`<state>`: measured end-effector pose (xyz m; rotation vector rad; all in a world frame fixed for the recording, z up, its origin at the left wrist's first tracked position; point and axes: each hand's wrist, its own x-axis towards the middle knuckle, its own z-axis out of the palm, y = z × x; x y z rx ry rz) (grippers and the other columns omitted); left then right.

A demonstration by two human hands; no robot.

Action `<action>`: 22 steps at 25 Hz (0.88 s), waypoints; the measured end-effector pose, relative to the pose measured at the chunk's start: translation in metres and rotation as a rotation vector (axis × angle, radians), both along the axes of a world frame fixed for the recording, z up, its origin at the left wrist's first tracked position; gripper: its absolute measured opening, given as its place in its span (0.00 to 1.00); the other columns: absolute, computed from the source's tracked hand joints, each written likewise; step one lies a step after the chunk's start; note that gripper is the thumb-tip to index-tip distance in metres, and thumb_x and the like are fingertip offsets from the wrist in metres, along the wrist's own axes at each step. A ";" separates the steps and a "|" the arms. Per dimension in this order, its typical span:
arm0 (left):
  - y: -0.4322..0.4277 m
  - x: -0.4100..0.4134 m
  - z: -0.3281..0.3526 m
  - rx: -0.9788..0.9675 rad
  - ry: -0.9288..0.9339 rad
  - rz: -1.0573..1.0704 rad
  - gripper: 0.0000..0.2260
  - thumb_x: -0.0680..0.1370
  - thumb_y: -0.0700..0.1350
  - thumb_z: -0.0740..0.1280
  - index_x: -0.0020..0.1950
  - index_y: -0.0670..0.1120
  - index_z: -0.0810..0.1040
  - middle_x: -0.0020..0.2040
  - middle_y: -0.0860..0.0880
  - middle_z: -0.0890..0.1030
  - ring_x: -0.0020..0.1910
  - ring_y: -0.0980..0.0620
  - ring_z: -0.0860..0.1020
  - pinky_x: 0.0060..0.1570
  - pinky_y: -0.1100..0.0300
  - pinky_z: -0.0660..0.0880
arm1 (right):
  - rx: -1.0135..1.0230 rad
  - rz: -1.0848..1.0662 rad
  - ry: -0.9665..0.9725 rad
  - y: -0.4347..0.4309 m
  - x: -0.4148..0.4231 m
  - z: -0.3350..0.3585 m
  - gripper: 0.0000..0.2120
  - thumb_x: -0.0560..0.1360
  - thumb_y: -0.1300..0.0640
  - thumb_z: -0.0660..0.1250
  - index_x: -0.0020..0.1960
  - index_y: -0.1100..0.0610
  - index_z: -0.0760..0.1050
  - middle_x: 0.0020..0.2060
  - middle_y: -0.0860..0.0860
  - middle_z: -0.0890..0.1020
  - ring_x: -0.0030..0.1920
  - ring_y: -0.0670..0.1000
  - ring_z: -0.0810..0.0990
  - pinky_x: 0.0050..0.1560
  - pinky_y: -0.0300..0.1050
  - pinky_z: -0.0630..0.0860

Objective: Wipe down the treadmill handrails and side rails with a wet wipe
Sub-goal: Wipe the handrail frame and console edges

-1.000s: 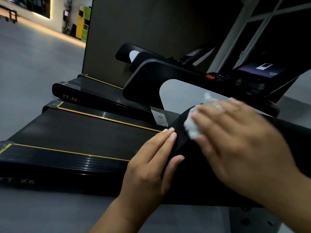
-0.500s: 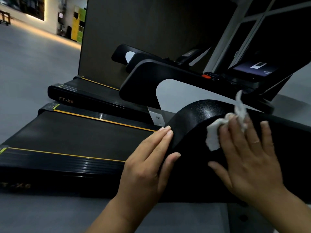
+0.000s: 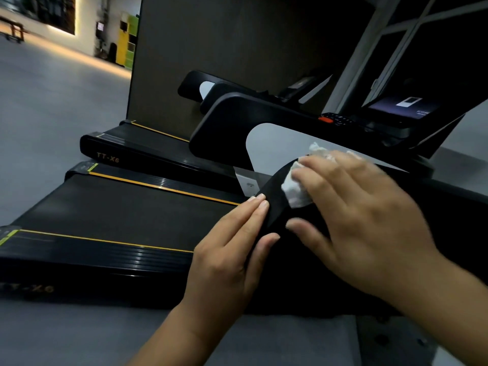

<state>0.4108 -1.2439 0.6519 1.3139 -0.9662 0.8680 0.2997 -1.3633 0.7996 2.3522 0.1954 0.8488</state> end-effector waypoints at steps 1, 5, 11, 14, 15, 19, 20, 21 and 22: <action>0.000 0.000 0.000 -0.014 0.006 -0.008 0.17 0.84 0.46 0.65 0.68 0.36 0.79 0.68 0.43 0.79 0.69 0.50 0.78 0.67 0.52 0.76 | 0.027 -0.050 0.014 0.002 0.001 0.014 0.29 0.84 0.38 0.51 0.70 0.58 0.76 0.68 0.56 0.79 0.69 0.61 0.76 0.68 0.60 0.72; 0.001 0.000 -0.003 -0.083 0.015 -0.012 0.14 0.83 0.44 0.69 0.63 0.36 0.82 0.65 0.44 0.82 0.66 0.51 0.80 0.64 0.53 0.77 | 0.006 -0.308 0.171 0.029 0.022 0.034 0.32 0.81 0.38 0.41 0.61 0.51 0.79 0.60 0.49 0.82 0.63 0.56 0.78 0.58 0.54 0.76; 0.010 -0.001 -0.031 -0.097 0.039 -0.052 0.13 0.81 0.41 0.71 0.63 0.37 0.82 0.65 0.45 0.81 0.66 0.50 0.80 0.65 0.54 0.77 | -0.206 -0.308 0.375 0.045 0.031 0.046 0.34 0.82 0.42 0.34 0.64 0.46 0.78 0.64 0.43 0.81 0.68 0.50 0.77 0.69 0.52 0.69; 0.012 -0.001 -0.046 -0.117 0.082 -0.043 0.12 0.81 0.41 0.70 0.62 0.37 0.83 0.64 0.45 0.82 0.66 0.49 0.80 0.64 0.54 0.77 | -0.335 -0.290 0.487 0.057 0.039 0.008 0.34 0.84 0.45 0.36 0.58 0.53 0.80 0.57 0.55 0.83 0.60 0.60 0.79 0.64 0.58 0.71; 0.012 -0.001 -0.050 -0.128 0.102 -0.043 0.12 0.81 0.42 0.70 0.61 0.36 0.83 0.64 0.45 0.82 0.65 0.49 0.81 0.63 0.53 0.78 | -0.364 -0.285 0.539 0.062 0.039 -0.006 0.33 0.84 0.46 0.38 0.58 0.56 0.81 0.56 0.58 0.83 0.60 0.62 0.79 0.66 0.60 0.69; 0.018 -0.007 -0.062 -0.155 0.166 -0.069 0.13 0.80 0.44 0.71 0.61 0.38 0.83 0.63 0.47 0.83 0.65 0.49 0.81 0.64 0.55 0.77 | -0.250 -0.322 0.394 0.051 0.034 0.024 0.39 0.80 0.43 0.31 0.68 0.53 0.77 0.66 0.53 0.80 0.69 0.56 0.76 0.76 0.57 0.60; 0.019 -0.009 -0.064 -0.163 0.189 -0.071 0.13 0.80 0.44 0.72 0.61 0.38 0.83 0.63 0.47 0.83 0.65 0.50 0.81 0.64 0.56 0.77 | -0.294 -0.320 0.345 0.052 0.037 0.028 0.41 0.79 0.41 0.29 0.69 0.52 0.76 0.67 0.52 0.80 0.70 0.57 0.75 0.76 0.57 0.60; 0.019 -0.011 -0.068 -0.173 0.213 -0.071 0.13 0.80 0.44 0.72 0.61 0.38 0.84 0.63 0.47 0.83 0.65 0.50 0.81 0.64 0.56 0.77 | -0.342 -0.330 0.354 0.057 0.039 0.022 0.41 0.79 0.41 0.31 0.68 0.54 0.77 0.65 0.55 0.81 0.68 0.59 0.76 0.74 0.59 0.63; 0.018 -0.012 -0.072 -0.187 0.235 -0.068 0.13 0.80 0.44 0.71 0.60 0.38 0.84 0.63 0.47 0.83 0.64 0.50 0.81 0.64 0.56 0.77 | -0.401 -0.353 0.438 0.061 0.042 0.007 0.38 0.81 0.41 0.35 0.65 0.57 0.79 0.62 0.59 0.82 0.65 0.62 0.78 0.70 0.60 0.68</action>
